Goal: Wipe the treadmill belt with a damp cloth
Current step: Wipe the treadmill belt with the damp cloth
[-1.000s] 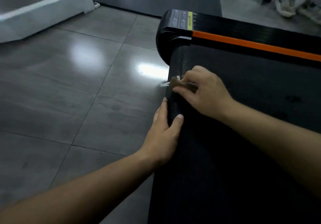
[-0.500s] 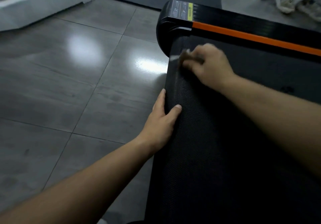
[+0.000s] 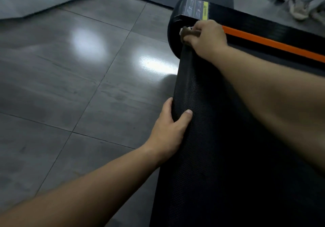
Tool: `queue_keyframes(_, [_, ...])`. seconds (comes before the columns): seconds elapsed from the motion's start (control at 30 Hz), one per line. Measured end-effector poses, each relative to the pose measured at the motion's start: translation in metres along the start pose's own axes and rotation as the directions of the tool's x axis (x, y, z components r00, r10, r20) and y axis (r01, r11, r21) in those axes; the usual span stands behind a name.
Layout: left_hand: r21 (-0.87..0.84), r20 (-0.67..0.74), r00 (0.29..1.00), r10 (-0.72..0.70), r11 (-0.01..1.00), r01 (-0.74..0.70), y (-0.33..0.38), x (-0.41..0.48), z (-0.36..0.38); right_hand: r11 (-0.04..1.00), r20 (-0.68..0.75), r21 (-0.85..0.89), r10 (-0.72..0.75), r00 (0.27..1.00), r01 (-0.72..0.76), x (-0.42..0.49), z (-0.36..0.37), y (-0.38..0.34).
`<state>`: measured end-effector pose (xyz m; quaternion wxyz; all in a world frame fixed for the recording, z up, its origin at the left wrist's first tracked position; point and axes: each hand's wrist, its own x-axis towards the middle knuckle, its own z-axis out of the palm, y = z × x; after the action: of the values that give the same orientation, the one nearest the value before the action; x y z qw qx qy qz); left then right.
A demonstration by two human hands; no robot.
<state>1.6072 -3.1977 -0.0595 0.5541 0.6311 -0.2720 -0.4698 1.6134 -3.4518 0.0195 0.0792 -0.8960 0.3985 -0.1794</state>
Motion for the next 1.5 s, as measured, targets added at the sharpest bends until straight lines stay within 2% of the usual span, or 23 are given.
queue_keyframes(0.13, [0.055, -0.018, 1.0, 0.022, 0.998, -0.021, -0.001, 0.0, 0.001, 0.982, 0.157, 0.065, -0.184, 0.97, 0.176, -0.047, -0.006, -0.004])
queue_keyframes(0.2, [0.071, -0.023, 1.0, 0.017, 0.997, -0.015, -0.001, -0.001, 0.002, 0.977, 0.177, 0.033, -0.215, 0.96, 0.213, -0.042, -0.013, -0.004])
queue_keyframes(0.33, [0.052, -0.023, 0.999, 0.025, 0.998, -0.024, -0.002, -0.001, 0.001, 0.996, 0.053, -0.069, 0.052, 0.997, -0.049, 0.011, -0.005, -0.009])
queue_keyframes(0.37, [0.043, -0.025, 0.999, 0.023, 0.999, -0.022, -0.003, 0.0, 0.001, 0.995, 0.031, -0.081, 0.061, 0.998, -0.058, 0.009, -0.001, -0.014])
queue_keyframes(0.5, [-0.011, 0.003, 1.0, -0.003, 1.0, 0.003, -0.003, -0.001, 0.0, 0.989, 0.207, 0.031, -0.145, 0.968, 0.142, -0.064, -0.012, -0.023])
queue_keyframes(0.57, [-0.038, 0.01, 1.0, 0.003, 0.999, -0.002, -0.002, -0.003, 0.0, 0.976, 0.182, 0.077, -0.213, 0.96, 0.202, -0.094, -0.026, -0.01])
queue_keyframes(0.6, [-0.057, 0.014, 1.0, -0.004, 0.998, 0.005, -0.002, -0.005, 0.0, 0.981, 0.135, 0.079, -0.186, 0.973, 0.176, -0.097, -0.032, -0.001])
queue_keyframes(0.7, [-0.077, 0.041, 0.999, -0.024, 0.997, 0.027, -0.006, -0.014, -0.002, 0.99, -0.004, 0.12, 0.071, 0.997, -0.07, -0.082, -0.032, 0.024])
queue_keyframes(0.77, [-0.048, 0.043, 0.999, -0.023, 0.999, 0.025, -0.007, -0.022, -0.003, 0.989, -0.063, 0.103, 0.117, 0.991, -0.111, -0.093, -0.023, 0.015])
queue_keyframes(0.83, [-0.024, 0.034, 0.999, -0.013, 1.0, 0.013, -0.009, -0.03, -0.004, 0.992, -0.057, 0.129, 0.02, 0.998, -0.013, -0.135, -0.019, -0.007])
queue_keyframes(0.93, [-0.038, 0.02, 1.0, -0.018, 0.999, 0.018, -0.01, -0.04, -0.003, 0.96, 0.069, 0.214, -0.2, 0.977, 0.181, -0.195, -0.031, -0.026])
queue_keyframes(1.0, [-0.028, 0.012, 1.0, -0.003, 1.0, 0.004, -0.014, -0.046, -0.003, 0.962, 0.064, 0.167, -0.229, 0.971, 0.216, -0.181, -0.034, -0.018])
queue_keyframes(1.07, [-0.014, 0.023, 1.0, 0.004, 1.0, -0.004, -0.016, -0.05, -0.003, 0.991, -0.024, 0.11, -0.068, 0.997, 0.07, -0.144, -0.031, -0.002])
queue_keyframes(1.13, [-0.009, 0.032, 0.999, 0.015, 1.0, -0.015, -0.016, -0.053, -0.003, 0.99, -0.075, 0.104, 0.107, 0.991, -0.099, -0.126, -0.027, 0.005])
queue_keyframes(1.2, [-0.005, 0.022, 1.0, 0.018, 1.0, -0.018, -0.015, -0.054, -0.003, 0.991, -0.076, 0.096, 0.095, 0.993, -0.088, -0.15, -0.022, -0.006])
queue_keyframes(1.3, [-0.011, 0.001, 1.0, 0.008, 1.0, -0.008, -0.016, -0.054, -0.002, 0.972, -0.001, 0.216, -0.098, 0.995, 0.096, -0.214, -0.033, -0.022])
queue_keyframes(1.37, [-0.009, 0.001, 1.0, 0.015, 1.0, -0.015, -0.017, -0.055, -0.003, 0.974, 0.022, 0.176, -0.149, 0.989, 0.142, -0.209, -0.04, -0.011])
queue_keyframes(1.4, [0.001, 0.013, 1.0, 0.015, 1.0, -0.015, -0.017, -0.055, -0.003, 0.985, -0.012, 0.135, -0.107, 0.994, 0.108, -0.193, -0.04, -0.002])
queue_keyframes(1.5, [-0.008, 0.029, 1.0, 0.001, 1.0, -0.001, -0.02, -0.057, -0.006, 0.984, -0.091, 0.113, 0.15, 0.984, -0.14, -0.154, -0.034, 0.013])
